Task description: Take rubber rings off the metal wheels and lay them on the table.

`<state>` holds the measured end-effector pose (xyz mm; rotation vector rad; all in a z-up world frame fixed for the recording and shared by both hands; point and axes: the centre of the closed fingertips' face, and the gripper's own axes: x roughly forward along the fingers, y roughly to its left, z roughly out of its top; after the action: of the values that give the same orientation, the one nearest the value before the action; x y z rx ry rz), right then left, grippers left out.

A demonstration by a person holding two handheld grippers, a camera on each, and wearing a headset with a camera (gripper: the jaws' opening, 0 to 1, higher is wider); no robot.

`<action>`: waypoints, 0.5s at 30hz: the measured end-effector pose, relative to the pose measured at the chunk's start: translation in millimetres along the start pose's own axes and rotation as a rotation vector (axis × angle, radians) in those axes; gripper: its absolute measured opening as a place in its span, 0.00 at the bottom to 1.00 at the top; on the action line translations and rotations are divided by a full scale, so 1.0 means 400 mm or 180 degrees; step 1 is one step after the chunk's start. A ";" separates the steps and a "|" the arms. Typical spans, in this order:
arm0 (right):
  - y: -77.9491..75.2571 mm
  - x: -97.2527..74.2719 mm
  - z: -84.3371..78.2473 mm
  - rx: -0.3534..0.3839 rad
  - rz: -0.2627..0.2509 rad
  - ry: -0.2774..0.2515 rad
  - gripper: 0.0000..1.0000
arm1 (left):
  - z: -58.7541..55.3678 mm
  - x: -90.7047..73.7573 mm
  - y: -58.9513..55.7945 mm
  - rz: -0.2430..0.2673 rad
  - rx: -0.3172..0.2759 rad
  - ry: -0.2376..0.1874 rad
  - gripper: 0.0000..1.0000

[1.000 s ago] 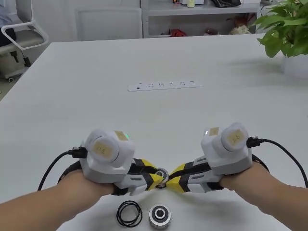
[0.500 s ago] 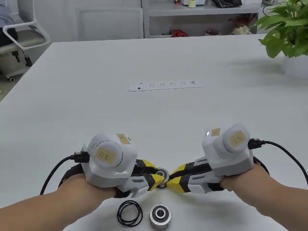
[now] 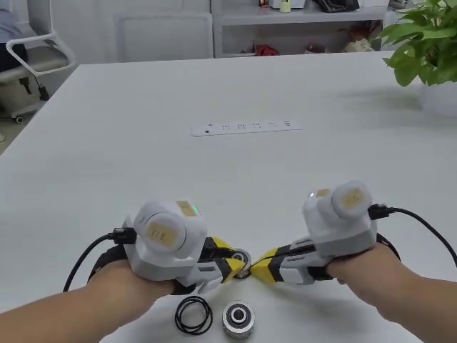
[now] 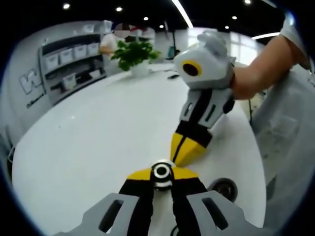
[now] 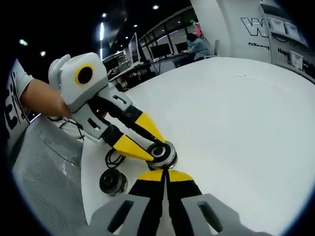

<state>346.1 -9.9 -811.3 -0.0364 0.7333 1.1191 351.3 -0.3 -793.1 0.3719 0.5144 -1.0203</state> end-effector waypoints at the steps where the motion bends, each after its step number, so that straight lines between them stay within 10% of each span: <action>1: -0.001 -0.001 0.000 0.0021 0.0010 -0.0006 0.00 | -0.001 0.000 0.000 -0.0003 0.0003 -0.0001 0.14; 15: -0.008 -0.005 0.009 0.0270 0.0030 -0.0122 0.00 | -0.003 -0.002 -0.002 -0.0003 0.0051 -0.0002 0.13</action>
<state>350.1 -11.9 -808.5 0.0603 0.7467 1.0940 350.2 0.4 -793.7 0.3857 0.5060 -1.0259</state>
